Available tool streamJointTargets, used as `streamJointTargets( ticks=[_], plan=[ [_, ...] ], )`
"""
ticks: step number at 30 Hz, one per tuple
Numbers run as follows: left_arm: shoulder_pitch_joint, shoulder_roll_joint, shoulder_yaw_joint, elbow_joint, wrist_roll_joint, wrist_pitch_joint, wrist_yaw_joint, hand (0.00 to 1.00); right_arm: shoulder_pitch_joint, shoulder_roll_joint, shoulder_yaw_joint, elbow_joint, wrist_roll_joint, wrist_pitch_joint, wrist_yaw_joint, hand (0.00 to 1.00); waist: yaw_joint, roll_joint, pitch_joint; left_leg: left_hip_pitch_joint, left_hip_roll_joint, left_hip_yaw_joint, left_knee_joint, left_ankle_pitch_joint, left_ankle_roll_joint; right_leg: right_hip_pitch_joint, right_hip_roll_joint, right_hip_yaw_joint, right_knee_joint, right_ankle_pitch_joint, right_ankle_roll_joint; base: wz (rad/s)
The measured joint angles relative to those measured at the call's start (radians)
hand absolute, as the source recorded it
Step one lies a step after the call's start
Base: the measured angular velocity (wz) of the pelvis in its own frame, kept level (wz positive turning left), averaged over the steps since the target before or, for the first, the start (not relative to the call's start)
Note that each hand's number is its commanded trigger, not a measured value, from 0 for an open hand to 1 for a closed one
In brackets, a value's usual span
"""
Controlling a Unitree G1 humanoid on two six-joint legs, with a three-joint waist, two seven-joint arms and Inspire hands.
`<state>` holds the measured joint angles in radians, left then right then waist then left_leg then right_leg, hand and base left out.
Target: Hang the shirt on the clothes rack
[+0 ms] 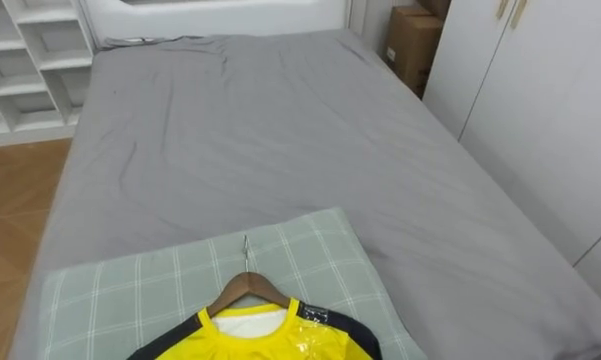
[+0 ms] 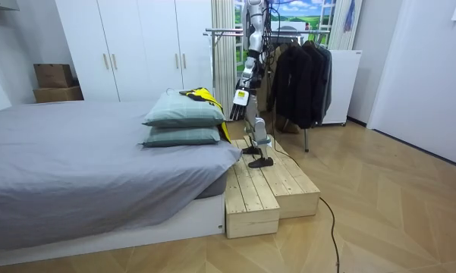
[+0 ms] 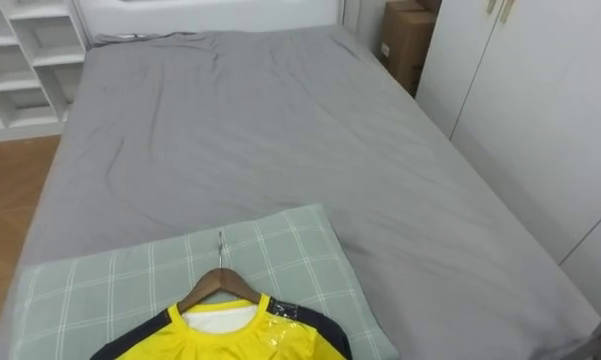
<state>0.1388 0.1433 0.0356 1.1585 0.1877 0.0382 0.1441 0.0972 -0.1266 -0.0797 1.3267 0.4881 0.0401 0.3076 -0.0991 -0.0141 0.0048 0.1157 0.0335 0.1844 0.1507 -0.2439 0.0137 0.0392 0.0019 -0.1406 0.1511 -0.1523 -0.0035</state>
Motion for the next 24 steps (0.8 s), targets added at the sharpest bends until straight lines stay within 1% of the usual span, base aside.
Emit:
streamJointTargets(
  ticks=[3,5,7,8,13,15,17,19,20,21,23,24],
  plan=[
    [0.009,0.0,0.0,0.0,0.0,-0.002,0.004,0.0,0.0,0.0,0.018,0.002,0.013,-0.006,0.0,0.0,0.007,-0.002,0.0004,-0.001,0.0,-0.005,0.0,0.0,0.0,0.002,0.0,-0.003,-0.002,0.0,0.0,0.02],
    [0.01,0.0,0.001,0.0,0.0,-0.002,0.005,0.0,0.0,0.0,0.019,0.003,0.012,-0.006,0.0,0.0,0.021,-0.003,0.0003,-0.001,0.0,-0.011,0.0,0.0,0.0,0.003,0.0,-0.006,-0.003,0.0,0.0,0.04],
    [0.011,0.0,0.001,0.0,-0.001,-0.004,0.005,0.0,0.0,0.0,0.019,0.003,0.01,-0.006,0.0,0.0,0.023,-0.005,0.0007,0.0,-0.001,-0.024,0.0,0.0,0.0,0.01,-0.002,-0.015,-0.007,0.0,0.0,0.14],
    [0.011,0.0,0.002,0.0,-0.001,-0.005,0.006,0.0,0.0,0.0,0.021,0.003,0.009,-0.006,-0.001,0.0,0.026,-0.007,-0.0006,0.0,-0.002,-0.027,0.0,0.0,0.0,0.015,-0.002,-0.019,-0.014,0.0,0.0,0.14],
    [0.018,-0.003,0.003,0.001,-0.013,-0.015,0.023,0.0,0.001,0.0,0.03,0.001,0.009,-0.007,-0.015,0.0,0.037,-0.007,-0.0001,0.001,-0.003,-0.043,0.001,0.0,0.0,0.023,-0.004,-0.035,-0.015,0.0,0.0,0.1],
    [0.02,-0.004,0.013,0.001,-0.031,-0.017,0.023,0.0,0.003,0.0,0.029,0.002,0.008,-0.007,-0.024,0.0,0.04,-0.009,0.0008,0.006,-0.004,-0.053,0.002,0.0,0.0,0.033,-0.007,-0.053,-0.016,0.0,0.001,0.16],
    [0.027,-0.006,0.031,0.002,-0.063,-0.024,0.023,0.0,0.002,0.0,0.029,0.003,0.008,-0.007,-0.028,0.0,0.049,-0.01,0.003,0.013,-0.004,-0.058,0.002,0.0,0.0,0.043,-0.008,-0.059,-0.017,-0.001,0.002,0.1],
    [0.045,-0.006,0.043,0.0,-0.092,-0.026,0.029,0.0,-0.002,-0.001,0.039,-0.001,0.008,-0.007,-0.037,0.0,0.054,-0.013,0.0033,0.017,-0.006,-0.07,0.002,0.0,0.0,0.053,-0.011,-0.07,-0.017,-0.003,0.005,0.18],
    [0.049,-0.006,0.047,0.0,-0.1,-0.026,0.042,0.0,-0.005,-0.001,0.043,0.001,0.008,-0.007,-0.04,0.0,0.053,-0.015,0.0049,0.016,-0.009,-0.081,0.002,0.0,0.0,0.056,-0.014,-0.081,-0.017,-0.004,0.005,0.24],
    [0.049,-0.006,0.048,-0.001,-0.1,-0.026,0.048,0.0,-0.006,-0.001,0.048,0.002,0.008,-0.007,-0.044,0.0,0.053,-0.016,0.0049,0.015,-0.01,-0.084,0.002,0.0,0.0,0.057,-0.014,-0.083,-0.017,-0.005,0.006,0.2],
    [0.055,-0.006,0.066,-0.002,-0.098,-0.026,0.07,0.0,-0.009,-0.003,0.053,0.004,0.001,-0.006,-0.047,0.0,0.056,-0.018,0.0051,0.012,-0.012,-0.096,0.002,0.0,0.001,0.059,-0.016,-0.089,-0.017,-0.006,0.007,0.18],
    [0.055,-0.006,0.085,-0.002,-0.098,-0.026,0.091,0.0,-0.011,-0.003,0.055,0.004,-0.001,-0.006,-0.049,0.0,0.056,-0.021,0.0051,0.008,-0.014,-0.107,0.001,0.0,0.001,0.058,-0.018,-0.099,-0.017,-0.007,0.008,0.26]
  ],
)
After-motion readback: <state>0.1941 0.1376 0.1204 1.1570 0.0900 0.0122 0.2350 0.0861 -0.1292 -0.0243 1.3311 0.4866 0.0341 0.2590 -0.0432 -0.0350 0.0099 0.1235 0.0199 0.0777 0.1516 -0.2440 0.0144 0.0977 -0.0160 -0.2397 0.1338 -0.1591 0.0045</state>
